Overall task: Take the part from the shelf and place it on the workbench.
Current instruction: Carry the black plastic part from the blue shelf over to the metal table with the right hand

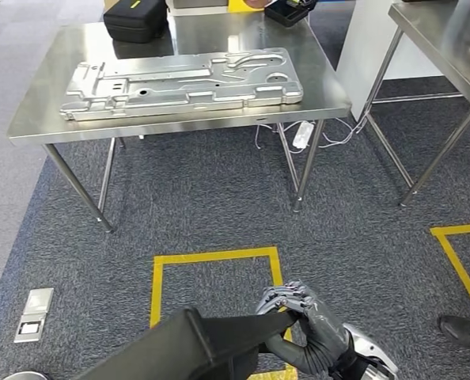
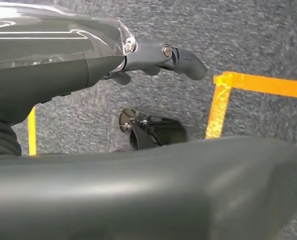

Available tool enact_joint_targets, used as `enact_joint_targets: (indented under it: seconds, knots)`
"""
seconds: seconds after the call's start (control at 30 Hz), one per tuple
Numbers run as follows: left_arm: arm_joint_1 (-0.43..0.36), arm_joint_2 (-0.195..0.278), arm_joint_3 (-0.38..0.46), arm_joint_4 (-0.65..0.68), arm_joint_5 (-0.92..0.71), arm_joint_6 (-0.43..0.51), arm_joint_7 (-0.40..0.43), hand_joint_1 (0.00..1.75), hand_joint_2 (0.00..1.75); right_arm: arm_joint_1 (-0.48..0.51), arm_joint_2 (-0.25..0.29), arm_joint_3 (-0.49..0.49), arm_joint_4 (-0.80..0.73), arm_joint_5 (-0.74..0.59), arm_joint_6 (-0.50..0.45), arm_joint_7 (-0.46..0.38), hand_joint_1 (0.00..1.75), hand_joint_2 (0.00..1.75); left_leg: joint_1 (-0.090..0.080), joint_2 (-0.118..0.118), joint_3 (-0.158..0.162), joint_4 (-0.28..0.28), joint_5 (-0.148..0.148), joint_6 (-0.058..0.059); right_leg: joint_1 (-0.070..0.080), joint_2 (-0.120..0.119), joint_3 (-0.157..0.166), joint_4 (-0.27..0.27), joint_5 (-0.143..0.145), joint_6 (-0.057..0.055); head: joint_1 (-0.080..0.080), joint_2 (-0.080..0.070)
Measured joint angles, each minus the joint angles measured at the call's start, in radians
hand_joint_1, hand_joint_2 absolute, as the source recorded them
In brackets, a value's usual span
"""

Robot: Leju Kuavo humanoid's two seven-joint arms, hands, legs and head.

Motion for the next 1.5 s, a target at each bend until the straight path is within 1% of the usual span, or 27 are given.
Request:
enact_joint_targets:
  seconds: [0.13, 0.2, 0.3, 0.33, 0.37, 0.4, 0.43, 0.5, 0.53, 0.63, 0.7, 0.73, 0.8, 0.83, 0.87, 0.9, 0.97, 1.0, 1.07, 1.17, 1.2, 1.27, 1.33, 1.37, 1.4, 1.47, 1.5]
  knots:
    - [-0.001, 0.000, 0.000, 0.000, 0.000, 0.000, -0.002, 0.00, 1.75, 0.001, 0.001, -0.004, -0.006, 0.003, -0.006, -0.004, 1.75, 1.75, -0.002, 0.000, 0.019, -0.044, -0.014, 0.014, 0.001, 0.000, 0.001, -0.004, -0.006, 0.021, 0.000, 0.000]
    - [-0.001, 0.001, 0.000, -0.001, 0.000, 0.000, -0.004, 0.00, 1.75, 0.000, 0.001, -0.006, -0.009, 0.003, -0.007, -0.004, 1.75, 1.75, 0.003, 0.001, 0.029, -0.055, -0.013, 0.023, 0.001, -0.001, -0.011, 0.033, -0.032, 0.028, 0.000, 0.000]
    - [-0.003, 0.002, 0.000, -0.003, -0.001, -0.001, -0.006, 0.00, 1.75, 0.001, 0.001, -0.008, -0.008, 0.003, -0.007, -0.004, 1.75, 1.75, 0.003, 0.003, 0.040, -0.059, -0.019, 0.033, 0.001, -0.001, -0.107, 0.210, -0.104, 0.031, 0.000, 0.000]
    - [-0.003, 0.002, 0.000, -0.003, -0.001, -0.001, -0.006, 0.00, 1.75, 0.001, 0.001, -0.009, -0.008, 0.003, -0.007, -0.004, 1.75, 1.75, 0.002, 0.003, 0.043, -0.059, -0.022, 0.034, 0.001, -0.001, -0.134, 0.251, -0.108, 0.032, 0.000, 0.000]
    - [-0.002, 0.002, 0.000, -0.003, -0.001, -0.001, -0.006, 0.00, 1.75, 0.001, 0.001, -0.010, -0.007, 0.003, -0.007, -0.004, 1.75, 1.75, 0.002, 0.002, 0.048, -0.059, -0.026, 0.034, 0.001, -0.001, -0.144, 0.256, -0.092, 0.033, 0.000, 0.000]
    - [-0.002, 0.002, 0.000, -0.004, -0.002, -0.001, -0.006, 0.00, 1.75, 0.001, 0.001, -0.011, -0.006, 0.004, -0.007, -0.004, 1.75, 1.75, 0.002, 0.002, 0.055, -0.059, -0.031, 0.032, 0.001, -0.001, -0.135, 0.221, -0.056, 0.033, 0.000, 0.000]
    - [-0.002, 0.002, 0.000, -0.004, -0.002, -0.001, -0.006, 0.00, 1.75, 0.001, 0.001, -0.011, -0.006, 0.004, -0.007, -0.004, 1.75, 1.75, 0.002, 0.001, 0.063, -0.059, -0.036, 0.029, 0.001, -0.002, -0.111, 0.158, -0.013, 0.032, 0.000, 0.000]
    - [-0.003, 0.002, 0.000, -0.004, -0.003, 0.000, -0.006, 0.00, 1.75, 0.001, 0.001, -0.013, -0.005, 0.005, -0.007, -0.004, 1.75, 1.75, 0.000, 0.000, 0.072, -0.057, -0.047, 0.020, 0.003, -0.002, -0.066, 0.047, 0.039, 0.025, 0.000, 0.000]
    - [-0.003, 0.003, 0.000, -0.005, -0.004, 0.000, -0.007, 0.00, 1.75, 0.003, 0.001, -0.013, -0.005, 0.006, -0.007, -0.004, 1.75, 1.75, -0.002, 0.000, 0.072, -0.056, -0.050, 0.016, 0.005, -0.002, -0.056, 0.020, 0.044, 0.020, 0.000, 0.000]
    - [-0.005, 0.004, 0.000, -0.006, -0.008, 0.001, -0.007, 0.00, 1.75, 0.011, 0.003, -0.016, -0.006, 0.006, -0.008, -0.004, 1.75, 1.75, -0.002, 0.000, 0.072, -0.056, -0.054, 0.004, 0.006, 0.001, -0.053, 0.009, 0.036, 0.006, -0.001, 0.000]
    - [-0.007, 0.005, 0.000, -0.007, -0.008, 0.001, -0.007, 0.00, 1.75, 0.014, 0.006, -0.018, -0.007, 0.006, -0.008, -0.006, 1.75, 1.75, 0.000, 0.000, 0.060, -0.025, -0.075, -0.007, 0.001, -0.001, -0.047, 0.004, 0.034, -0.004, -0.001, 0.000]
    - [-0.007, 0.006, 0.000, -0.007, -0.008, 0.001, -0.007, 0.00, 1.75, 0.015, 0.008, -0.019, -0.007, 0.006, -0.009, -0.006, 1.75, 1.75, 0.002, 0.000, 0.039, 0.019, -0.098, -0.013, -0.001, -0.003, -0.043, 0.003, 0.032, -0.009, -0.001, 0.000]
    - [-0.005, 0.007, 0.000, -0.008, -0.008, 0.001, -0.006, 0.00, 1.75, 0.020, 0.010, -0.022, -0.007, 0.006, -0.010, -0.009, 1.75, 1.75, 0.005, 0.000, -0.031, 0.148, -0.149, -0.021, -0.001, -0.004, -0.039, 0.003, 0.027, -0.015, -0.001, 0.000]
    - [-0.003, 0.008, 0.000, -0.008, -0.008, 0.001, -0.006, 0.00, 1.75, 0.023, 0.011, -0.022, -0.007, 0.006, -0.010, -0.010, 1.75, 1.75, 0.006, 0.000, -0.062, 0.198, -0.159, -0.022, -0.001, -0.004, -0.036, 0.003, 0.024, -0.016, -0.001, 0.000]
    - [-0.002, 0.008, 0.000, -0.008, -0.008, 0.001, -0.005, 0.00, 1.75, 0.026, 0.012, -0.023, -0.007, 0.006, -0.010, -0.011, 1.75, 1.75, 0.006, 0.000, -0.078, 0.216, -0.149, -0.022, -0.001, -0.003, -0.032, 0.003, 0.021, -0.016, -0.001, 0.000]
    - [-0.001, 0.008, 0.000, -0.008, -0.008, 0.001, -0.005, 0.00, 1.75, 0.029, 0.013, -0.023, -0.007, 0.007, -0.010, -0.012, 1.75, 1.75, 0.006, 0.000, -0.074, 0.193, -0.119, -0.020, -0.001, -0.002, -0.026, 0.003, 0.017, -0.015, -0.001, 0.000]
    - [-0.001, 0.009, 0.000, -0.008, -0.007, 0.001, -0.005, 0.00, 1.75, 0.033, 0.014, -0.023, -0.007, 0.007, -0.011, -0.013, 1.75, 1.75, 0.003, 0.000, -0.027, 0.075, -0.039, -0.010, 0.000, -0.001, -0.010, 0.002, 0.007, -0.011, -0.001, 0.000]
    - [-0.001, 0.010, 0.000, -0.008, -0.007, 0.001, -0.005, 0.00, 1.75, 0.033, 0.015, -0.023, -0.007, 0.007, -0.012, -0.013, 1.75, 1.75, 0.001, 0.000, -0.005, 0.022, -0.013, -0.004, 0.000, 0.000, -0.004, 0.002, 0.003, -0.008, -0.001, 0.000]
    - [-0.003, 0.011, 0.000, -0.008, -0.007, 0.001, -0.004, 0.00, 1.75, 0.033, 0.017, -0.023, -0.007, 0.008, -0.013, -0.014, 1.75, 1.75, -0.005, -0.001, 0.017, -0.029, -0.009, 0.007, 0.001, 0.000, -0.002, 0.000, -0.002, 0.001, -0.001, 0.000]
    - [-0.002, 0.012, 0.000, -0.008, -0.007, 0.004, -0.005, 0.00, 1.75, 0.034, 0.019, -0.024, -0.010, 0.009, -0.013, -0.014, 1.75, 1.75, -0.003, 0.000, 0.026, -0.052, -0.015, 0.016, 0.002, -0.001, -0.001, -0.001, -0.007, 0.018, -0.001, 0.000]
    - [-0.002, 0.012, 0.000, -0.008, -0.007, 0.004, -0.005, 0.00, 1.75, 0.033, 0.019, -0.025, -0.011, 0.009, -0.013, -0.014, 1.75, 1.75, 0.000, 0.001, 0.032, -0.059, -0.014, 0.020, 0.002, -0.001, -0.007, 0.015, -0.018, 0.022, -0.001, 0.000]
    - [-0.002, 0.012, 0.000, -0.008, -0.007, 0.004, -0.006, 0.00, 1.75, 0.034, 0.019, -0.026, -0.011, 0.010, -0.013, -0.014, 1.75, 1.75, 0.003, 0.002, 0.043, -0.068, -0.015, 0.028, 0.001, -0.001, -0.052, 0.109, -0.064, 0.027, 0.000, 0.000]
    - [-0.002, 0.012, 0.000, -0.008, -0.007, 0.003, -0.006, 0.00, 1.75, 0.037, 0.019, -0.026, -0.010, 0.010, -0.013, -0.014, 1.75, 1.75, 0.003, 0.003, 0.050, -0.068, -0.022, 0.032, 0.001, -0.001, -0.123, 0.229, -0.102, 0.032, -0.001, 0.000]
    - [-0.002, 0.012, 0.000, -0.008, -0.007, 0.002, -0.006, 0.00, 1.75, 0.038, 0.019, -0.026, -0.009, 0.011, -0.013, -0.014, 1.75, 1.75, 0.003, 0.003, 0.055, -0.068, -0.025, 0.031, 0.001, -0.001, -0.144, 0.256, -0.097, 0.034, -0.001, 0.000]
    - [-0.001, 0.012, 0.000, -0.008, -0.007, 0.002, -0.006, 0.00, 1.75, 0.038, 0.019, -0.026, -0.009, 0.011, -0.013, -0.014, 1.75, 1.75, 0.003, 0.003, 0.061, -0.068, -0.030, 0.030, 0.000, -0.001, -0.147, 0.247, -0.074, 0.036, -0.001, 0.000]
    - [-0.001, 0.012, 0.000, -0.008, -0.007, 0.002, -0.006, 0.00, 1.75, 0.039, 0.019, -0.026, -0.009, 0.012, -0.013, -0.014, 1.75, 1.75, 0.005, 0.002, 0.077, -0.067, -0.043, 0.023, 0.000, -0.002, -0.108, 0.138, 0.003, 0.037, -0.001, 0.000]
    - [-0.002, 0.012, 0.000, -0.008, -0.007, 0.002, -0.006, 0.00, 1.75, 0.039, 0.019, -0.026, -0.009, 0.012, -0.013, -0.014, 1.75, 1.75, 0.003, 0.002, 0.083, -0.066, -0.049, 0.018, 0.001, -0.003, -0.083, 0.079, 0.031, 0.036, 0.000, 0.000]
